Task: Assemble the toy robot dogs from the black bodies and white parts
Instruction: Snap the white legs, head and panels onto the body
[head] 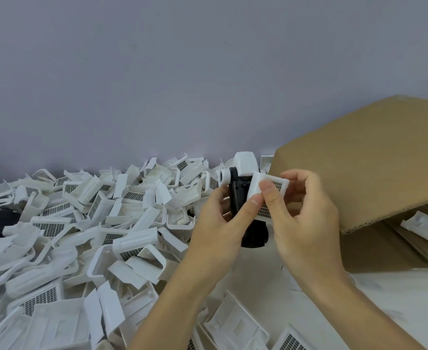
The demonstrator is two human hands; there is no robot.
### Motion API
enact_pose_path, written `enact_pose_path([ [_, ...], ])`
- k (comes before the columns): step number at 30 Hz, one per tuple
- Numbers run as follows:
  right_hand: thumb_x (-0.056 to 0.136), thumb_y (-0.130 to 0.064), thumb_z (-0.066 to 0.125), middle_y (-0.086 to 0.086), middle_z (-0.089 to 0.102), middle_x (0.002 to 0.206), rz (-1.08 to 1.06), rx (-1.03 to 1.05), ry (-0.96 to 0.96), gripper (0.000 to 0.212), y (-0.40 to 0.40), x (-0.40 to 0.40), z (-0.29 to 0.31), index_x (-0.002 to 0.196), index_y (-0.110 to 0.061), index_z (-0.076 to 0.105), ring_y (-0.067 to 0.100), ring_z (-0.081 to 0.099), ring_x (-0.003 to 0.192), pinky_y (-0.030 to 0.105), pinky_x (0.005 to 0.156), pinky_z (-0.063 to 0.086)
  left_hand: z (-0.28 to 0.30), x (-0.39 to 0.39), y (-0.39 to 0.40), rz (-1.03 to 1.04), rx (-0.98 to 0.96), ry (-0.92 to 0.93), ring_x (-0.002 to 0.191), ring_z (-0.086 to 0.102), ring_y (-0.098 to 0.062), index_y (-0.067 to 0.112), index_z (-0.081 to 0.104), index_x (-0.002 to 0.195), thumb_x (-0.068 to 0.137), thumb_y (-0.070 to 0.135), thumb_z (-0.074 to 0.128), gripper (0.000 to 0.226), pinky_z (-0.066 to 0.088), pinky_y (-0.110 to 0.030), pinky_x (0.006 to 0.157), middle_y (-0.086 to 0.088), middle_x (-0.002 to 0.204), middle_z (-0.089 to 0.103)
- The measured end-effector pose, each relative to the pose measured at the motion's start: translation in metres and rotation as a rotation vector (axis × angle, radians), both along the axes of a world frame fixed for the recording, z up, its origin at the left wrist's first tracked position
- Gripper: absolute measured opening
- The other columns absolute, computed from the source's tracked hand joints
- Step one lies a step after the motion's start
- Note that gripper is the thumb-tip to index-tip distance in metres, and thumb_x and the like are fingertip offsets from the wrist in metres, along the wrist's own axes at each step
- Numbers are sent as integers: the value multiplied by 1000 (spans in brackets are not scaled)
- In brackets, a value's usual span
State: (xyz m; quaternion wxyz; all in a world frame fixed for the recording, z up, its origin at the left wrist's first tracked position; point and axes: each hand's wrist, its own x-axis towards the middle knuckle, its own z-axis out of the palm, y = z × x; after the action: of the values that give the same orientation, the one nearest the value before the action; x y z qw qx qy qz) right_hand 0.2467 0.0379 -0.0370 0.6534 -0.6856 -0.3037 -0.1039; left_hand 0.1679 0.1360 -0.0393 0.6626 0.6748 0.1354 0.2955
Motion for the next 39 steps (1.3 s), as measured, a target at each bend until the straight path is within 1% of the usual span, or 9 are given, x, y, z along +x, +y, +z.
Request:
enact_pose_path([
  [3, 92, -56, 54, -9, 71, 96, 4, -50, -41, 47, 1, -4, 1, 118, -20, 67, 8, 69, 89, 30, 76, 58, 0, 2, 0, 75, 24, -44, 100, 73, -8, 29, 63, 121, 82, 52, 74, 47, 60, -30, 84, 9, 107, 76],
  [8, 92, -43, 64, -8, 75, 87, 133, -83, 72, 23, 6, -11, 1, 105, -25, 69, 8, 72, 84, 39, 77, 60, -4, 3, -2, 75, 166, -34, 94, 73, -5, 28, 59, 117, 94, 26, 73, 27, 59, -25, 76, 13, 100, 75],
  [11, 92, -31, 65, -10, 76, 80, 109, -62, 132, 10, 4, -5, -1, 96, -25, 73, 6, 72, 77, 41, 77, 59, -6, 1, -4, -30, 164, 8, 101, 72, -5, 32, 61, 120, 93, 27, 63, 28, 59, -25, 83, 12, 106, 75],
  [16, 92, -31, 67, -15, 73, 74, 66, -16, 94, 8, 2, -2, -2, 90, -27, 72, 3, 69, 70, 22, 64, 52, -2, 1, -1, 9, 4, 13, 104, 71, -10, 43, 69, 109, 104, 24, 48, 28, 54, -38, 99, 8, 105, 76],
  [20, 88, -27, 74, -14, 74, 76, 111, -52, 47, 5, 2, -5, -2, 93, -27, 73, 4, 70, 70, 20, 62, 55, -2, 3, 1, 61, 53, 23, 101, 72, -7, 35, 65, 117, 109, 13, 40, 34, 56, -27, 89, 9, 105, 77],
  [28, 87, -28, 76, -18, 75, 79, 99, -56, 58, 12, 1, -3, -5, 99, -31, 74, 1, 71, 74, 23, 68, 57, 1, 2, -3, 28, 83, 37, 106, 69, -36, 25, 72, 116, 108, 14, 46, 29, 51, -59, 99, -10, 106, 77],
  [33, 87, -37, 72, -17, 72, 72, 51, -154, -37, 13, 1, -6, -4, 96, -27, 70, 1, 69, 71, 14, 62, 51, 0, 1, 0, -16, -11, 0, 103, 72, -20, 24, 77, 108, 105, 6, 40, 42, 59, -32, 90, -5, 106, 77],
  [36, 91, -43, 63, -10, 73, 91, 100, -260, -72, 28, 1, -6, -4, 114, -27, 66, 9, 70, 86, 35, 77, 58, 2, -1, -1, -27, -17, -48, 91, 70, -16, 23, 77, 96, 100, 13, 47, 32, 56, -28, 77, -6, 94, 75],
  [39, 96, -50, 49, -2, 63, 135, 173, -344, -93, 62, 2, -11, -5, 151, -22, 42, 16, 60, 124, 40, 101, 52, 4, 0, -3, -16, -20, -78, 96, 74, -13, 21, 75, 110, 105, 20, 53, 23, 56, -19, 75, 0, 101, 78],
])
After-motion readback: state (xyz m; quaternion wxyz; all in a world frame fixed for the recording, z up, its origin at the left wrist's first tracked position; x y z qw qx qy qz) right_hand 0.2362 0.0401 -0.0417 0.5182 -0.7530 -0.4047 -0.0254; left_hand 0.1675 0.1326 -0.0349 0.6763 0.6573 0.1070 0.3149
